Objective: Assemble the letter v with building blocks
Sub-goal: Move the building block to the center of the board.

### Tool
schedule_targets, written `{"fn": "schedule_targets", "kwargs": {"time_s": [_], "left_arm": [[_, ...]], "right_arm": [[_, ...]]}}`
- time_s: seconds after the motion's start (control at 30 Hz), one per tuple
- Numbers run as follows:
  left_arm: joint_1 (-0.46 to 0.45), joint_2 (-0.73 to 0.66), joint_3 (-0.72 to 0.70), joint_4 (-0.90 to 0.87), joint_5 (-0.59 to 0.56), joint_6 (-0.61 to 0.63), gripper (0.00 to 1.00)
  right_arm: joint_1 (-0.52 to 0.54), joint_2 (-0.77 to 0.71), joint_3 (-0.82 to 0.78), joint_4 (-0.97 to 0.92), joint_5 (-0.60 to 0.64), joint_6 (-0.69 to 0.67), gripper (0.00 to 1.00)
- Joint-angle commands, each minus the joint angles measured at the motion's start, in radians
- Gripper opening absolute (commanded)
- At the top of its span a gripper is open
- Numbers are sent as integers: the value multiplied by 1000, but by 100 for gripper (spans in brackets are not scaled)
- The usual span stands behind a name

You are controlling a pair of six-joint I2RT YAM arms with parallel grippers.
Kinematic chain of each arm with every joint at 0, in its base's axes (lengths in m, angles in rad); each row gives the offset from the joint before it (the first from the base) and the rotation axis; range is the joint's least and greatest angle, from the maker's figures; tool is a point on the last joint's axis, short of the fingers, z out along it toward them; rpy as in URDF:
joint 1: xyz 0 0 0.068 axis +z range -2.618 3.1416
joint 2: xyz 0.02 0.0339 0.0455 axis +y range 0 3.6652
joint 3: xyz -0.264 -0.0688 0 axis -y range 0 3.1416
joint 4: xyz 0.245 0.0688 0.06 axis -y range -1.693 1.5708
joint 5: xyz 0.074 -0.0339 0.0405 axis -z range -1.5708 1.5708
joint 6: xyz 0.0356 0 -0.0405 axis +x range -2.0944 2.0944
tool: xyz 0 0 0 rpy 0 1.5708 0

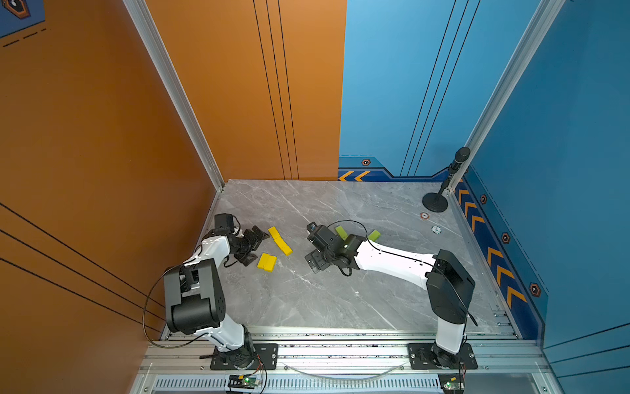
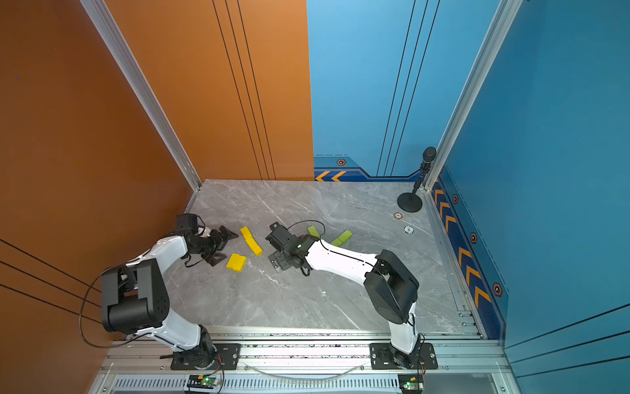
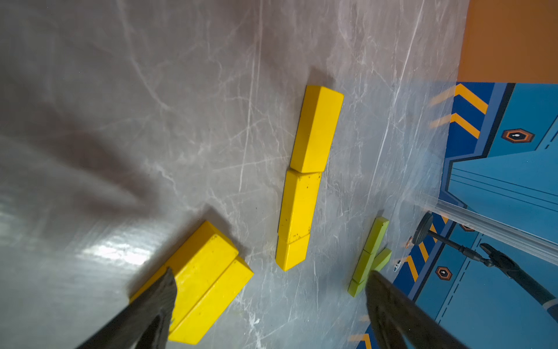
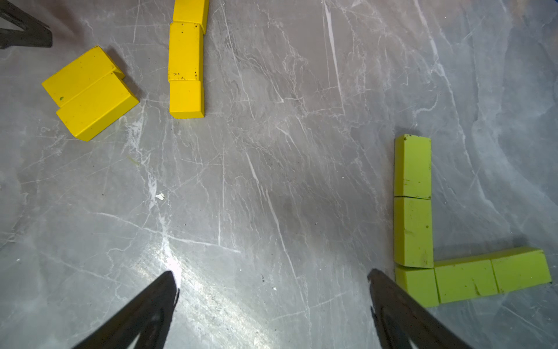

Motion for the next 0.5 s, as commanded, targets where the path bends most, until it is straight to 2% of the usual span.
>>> {"fn": "schedule_targets", "kwargs": {"time_s": [0.0,0.2,0.47], "left_arm": [[22,16,-20,108,27,-20,98],[8,90,-40,261,43,-97,98],[-13,82,-90,299,51,-128,98]], "right_arm": [[-3,-29,-20,28,13,30,100],[-1,-24,-16,31,11,34,100],[0,-30,-23,27,24,35,100]]}}
